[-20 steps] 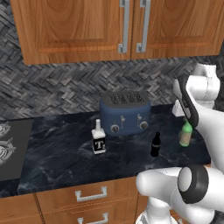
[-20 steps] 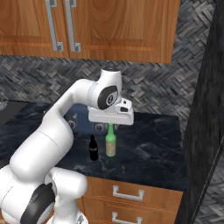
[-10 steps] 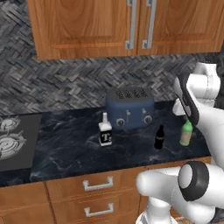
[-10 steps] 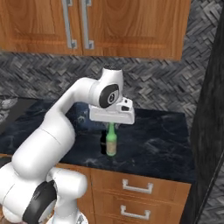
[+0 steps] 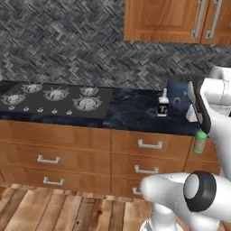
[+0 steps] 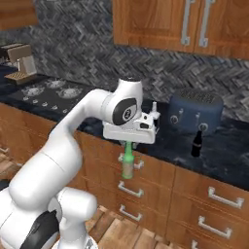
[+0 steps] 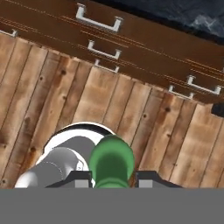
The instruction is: Move the drinks to the dining counter.
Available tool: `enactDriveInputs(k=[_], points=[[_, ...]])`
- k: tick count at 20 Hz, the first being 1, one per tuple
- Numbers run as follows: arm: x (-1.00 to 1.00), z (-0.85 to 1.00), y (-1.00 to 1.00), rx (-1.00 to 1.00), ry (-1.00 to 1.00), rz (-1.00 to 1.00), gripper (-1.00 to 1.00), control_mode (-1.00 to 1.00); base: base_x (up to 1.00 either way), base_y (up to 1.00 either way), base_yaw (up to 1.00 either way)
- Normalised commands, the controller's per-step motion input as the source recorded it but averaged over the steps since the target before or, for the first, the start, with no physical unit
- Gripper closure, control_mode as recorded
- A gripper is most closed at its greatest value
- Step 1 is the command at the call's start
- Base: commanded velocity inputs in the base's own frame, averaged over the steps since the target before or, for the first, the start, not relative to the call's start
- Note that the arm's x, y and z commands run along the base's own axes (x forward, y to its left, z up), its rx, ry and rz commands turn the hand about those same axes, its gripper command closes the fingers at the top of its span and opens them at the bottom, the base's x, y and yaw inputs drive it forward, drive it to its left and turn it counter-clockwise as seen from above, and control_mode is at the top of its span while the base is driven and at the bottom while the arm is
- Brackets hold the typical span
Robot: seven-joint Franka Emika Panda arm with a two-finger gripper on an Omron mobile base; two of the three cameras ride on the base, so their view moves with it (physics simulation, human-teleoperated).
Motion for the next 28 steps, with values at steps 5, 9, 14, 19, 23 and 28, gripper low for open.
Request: enactDriveInputs(k=[5, 9, 14, 19, 23, 28], points=[[0.0, 0.0, 0.0, 0.0, 0.0, 0.0, 1.0, 1.0, -0.58, 0.52, 0.88], [0.0, 0.0, 0.0, 0.0, 0.0, 0.0, 1.0, 1.0, -0.34, 0.12, 0.92], [0.0, 0.0, 0.0, 0.0, 0.0, 0.0, 1.0, 1.0, 0.0, 0.0, 0.89], [0.0, 0.0, 0.0, 0.0, 0.0, 0.0, 1.0, 1.0, 0.0, 0.0, 0.89], [0.0, 0.0, 0.0, 0.0, 0.0, 0.0, 1.0, 1.0, 0.0, -0.06, 0.84], [0.0, 0.0, 0.0, 0.0, 0.0, 0.0, 1.0, 1.0, -0.01, -0.09, 0.72]])
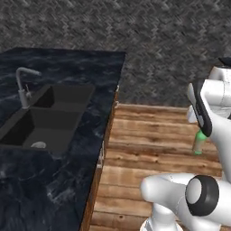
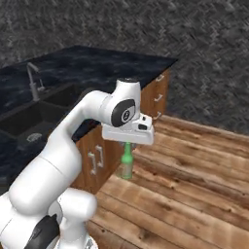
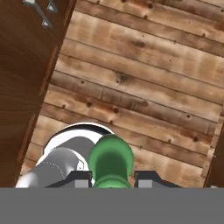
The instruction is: Move the drinks to the dining counter.
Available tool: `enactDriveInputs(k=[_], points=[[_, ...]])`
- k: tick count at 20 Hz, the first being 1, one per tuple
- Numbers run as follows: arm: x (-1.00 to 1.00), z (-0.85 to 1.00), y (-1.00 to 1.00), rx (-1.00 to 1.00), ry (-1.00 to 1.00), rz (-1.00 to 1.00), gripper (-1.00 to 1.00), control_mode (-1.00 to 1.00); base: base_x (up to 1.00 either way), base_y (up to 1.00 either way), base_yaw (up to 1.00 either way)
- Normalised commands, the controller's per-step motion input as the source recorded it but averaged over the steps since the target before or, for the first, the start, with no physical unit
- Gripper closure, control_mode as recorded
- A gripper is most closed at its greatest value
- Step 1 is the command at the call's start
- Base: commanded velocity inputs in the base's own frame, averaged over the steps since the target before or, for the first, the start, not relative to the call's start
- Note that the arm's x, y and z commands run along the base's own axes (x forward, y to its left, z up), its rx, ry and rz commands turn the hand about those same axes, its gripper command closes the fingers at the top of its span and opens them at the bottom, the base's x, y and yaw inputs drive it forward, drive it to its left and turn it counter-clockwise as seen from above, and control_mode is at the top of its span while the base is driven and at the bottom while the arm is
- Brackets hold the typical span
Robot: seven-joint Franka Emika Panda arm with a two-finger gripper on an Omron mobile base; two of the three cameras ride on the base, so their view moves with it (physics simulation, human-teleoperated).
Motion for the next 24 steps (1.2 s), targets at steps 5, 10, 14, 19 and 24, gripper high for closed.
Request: enactDriveInputs(k=[5, 10, 14, 19, 24], points=[[0.0, 0.0, 0.0, 0.0, 0.0, 0.0, 1.0, 1.0, -0.23, -0.01, 0.71], [0.0, 0.0, 0.0, 0.0, 0.0, 0.0, 1.0, 1.0, -0.56, 0.09, 0.68], [0.0, 0.0, 0.0, 0.0, 0.0, 0.0, 1.0, 1.0, -0.66, 0.18, 0.71], [0.0, 0.0, 0.0, 0.0, 0.0, 0.0, 1.0, 1.0, -0.56, 0.25, 0.68], [0.0, 0.0, 0.0, 0.0, 0.0, 0.0, 1.0, 1.0, -0.06, 0.01, 0.71]])
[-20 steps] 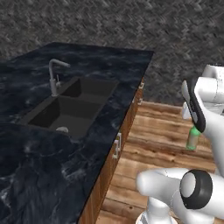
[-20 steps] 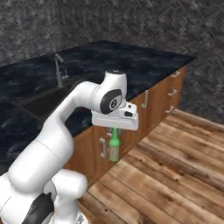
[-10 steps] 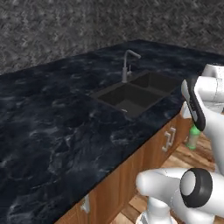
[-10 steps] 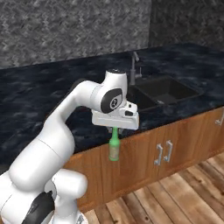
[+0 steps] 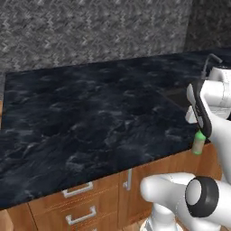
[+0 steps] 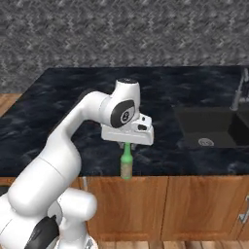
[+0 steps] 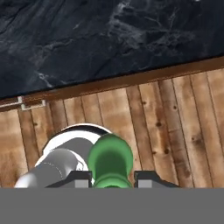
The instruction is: Move the drinks to the dining counter.
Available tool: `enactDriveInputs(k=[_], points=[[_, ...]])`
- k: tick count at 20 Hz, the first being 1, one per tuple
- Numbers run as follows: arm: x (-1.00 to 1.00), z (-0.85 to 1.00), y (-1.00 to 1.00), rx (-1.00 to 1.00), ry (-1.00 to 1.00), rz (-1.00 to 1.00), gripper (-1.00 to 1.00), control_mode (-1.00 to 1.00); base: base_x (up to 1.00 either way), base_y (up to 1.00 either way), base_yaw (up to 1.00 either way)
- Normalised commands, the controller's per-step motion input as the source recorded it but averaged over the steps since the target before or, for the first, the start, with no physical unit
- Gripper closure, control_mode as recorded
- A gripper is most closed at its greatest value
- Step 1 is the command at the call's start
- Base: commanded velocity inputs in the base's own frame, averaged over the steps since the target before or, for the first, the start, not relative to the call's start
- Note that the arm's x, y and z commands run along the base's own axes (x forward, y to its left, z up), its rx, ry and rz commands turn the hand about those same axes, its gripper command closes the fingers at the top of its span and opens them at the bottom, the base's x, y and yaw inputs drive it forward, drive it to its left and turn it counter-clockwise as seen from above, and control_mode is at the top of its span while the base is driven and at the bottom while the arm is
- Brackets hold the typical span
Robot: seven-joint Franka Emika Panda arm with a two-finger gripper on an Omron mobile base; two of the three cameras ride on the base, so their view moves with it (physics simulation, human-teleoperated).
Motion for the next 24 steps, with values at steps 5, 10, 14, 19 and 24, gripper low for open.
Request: enactDriveInputs(k=[5, 10, 14, 19, 24], points=[[0.0, 0.0, 0.0, 0.0, 0.0, 0.0, 1.0, 1.0, -0.02, 0.04, 0.67], [0.0, 0.0, 0.0, 0.0, 0.0, 0.0, 1.0, 1.0, -0.07, 0.87, 0.28], [0.0, 0.0, 0.0, 0.0, 0.0, 0.0, 1.0, 1.0, 0.01, 1.0, 0.03], [0.0, 0.0, 0.0, 0.0, 0.0, 0.0, 1.0, 1.0, 0.01, 1.0, 0.0], [0.0, 0.0, 0.0, 0.0, 0.0, 0.0, 1.0, 1.0, 0.02, 1.0, 0.0]])
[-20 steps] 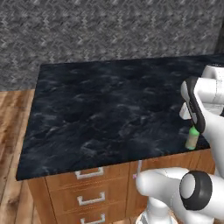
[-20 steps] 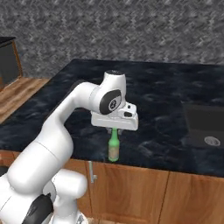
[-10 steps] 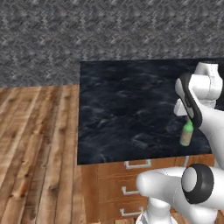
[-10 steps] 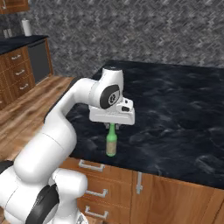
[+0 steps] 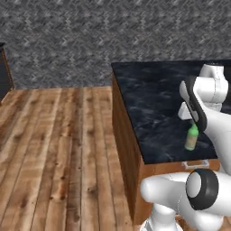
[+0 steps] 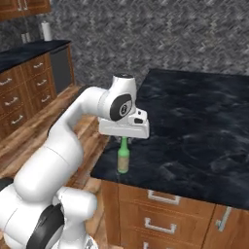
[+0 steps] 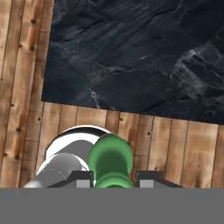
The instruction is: Move the drinks to the dining counter.
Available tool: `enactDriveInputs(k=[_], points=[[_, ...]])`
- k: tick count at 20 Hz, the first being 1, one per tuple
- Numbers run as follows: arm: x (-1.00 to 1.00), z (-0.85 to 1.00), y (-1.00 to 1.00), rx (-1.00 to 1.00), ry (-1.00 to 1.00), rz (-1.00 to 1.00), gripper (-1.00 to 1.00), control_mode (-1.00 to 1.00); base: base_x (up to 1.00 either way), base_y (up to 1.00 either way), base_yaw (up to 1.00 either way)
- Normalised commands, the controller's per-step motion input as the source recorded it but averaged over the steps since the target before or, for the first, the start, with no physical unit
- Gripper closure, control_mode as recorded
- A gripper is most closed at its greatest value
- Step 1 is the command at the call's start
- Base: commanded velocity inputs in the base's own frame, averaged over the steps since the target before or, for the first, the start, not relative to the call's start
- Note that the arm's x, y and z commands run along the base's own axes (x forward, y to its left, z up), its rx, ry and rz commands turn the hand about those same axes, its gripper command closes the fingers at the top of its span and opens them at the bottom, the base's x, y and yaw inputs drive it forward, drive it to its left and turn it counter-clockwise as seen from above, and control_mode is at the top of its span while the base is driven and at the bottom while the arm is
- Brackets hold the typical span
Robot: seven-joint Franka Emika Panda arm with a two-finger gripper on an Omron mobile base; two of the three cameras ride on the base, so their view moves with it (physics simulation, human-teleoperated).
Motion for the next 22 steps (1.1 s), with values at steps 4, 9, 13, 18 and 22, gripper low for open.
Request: enactDriveInputs(k=[4, 9, 13, 18, 22], points=[[0.0, 0.0, 0.0, 0.0, 0.0, 0.0, 1.0, 1.0, 0.1, 1.0, 0.0], [0.0, 0.0, 0.0, 0.0, 0.0, 0.0, 1.0, 1.0, 0.24, 1.0, -0.01], [0.0, 0.0, 0.0, 0.0, 0.0, 0.0, 1.0, 1.0, 0.76, 1.0, -0.14], [0.0, 0.0, 0.0, 0.0, 0.0, 0.0, 1.0, 1.0, 1.0, 1.0, -0.18], [0.0, 0.0, 0.0, 0.0, 0.0, 0.0, 1.0, 1.0, 1.0, 0.97, -0.22]])
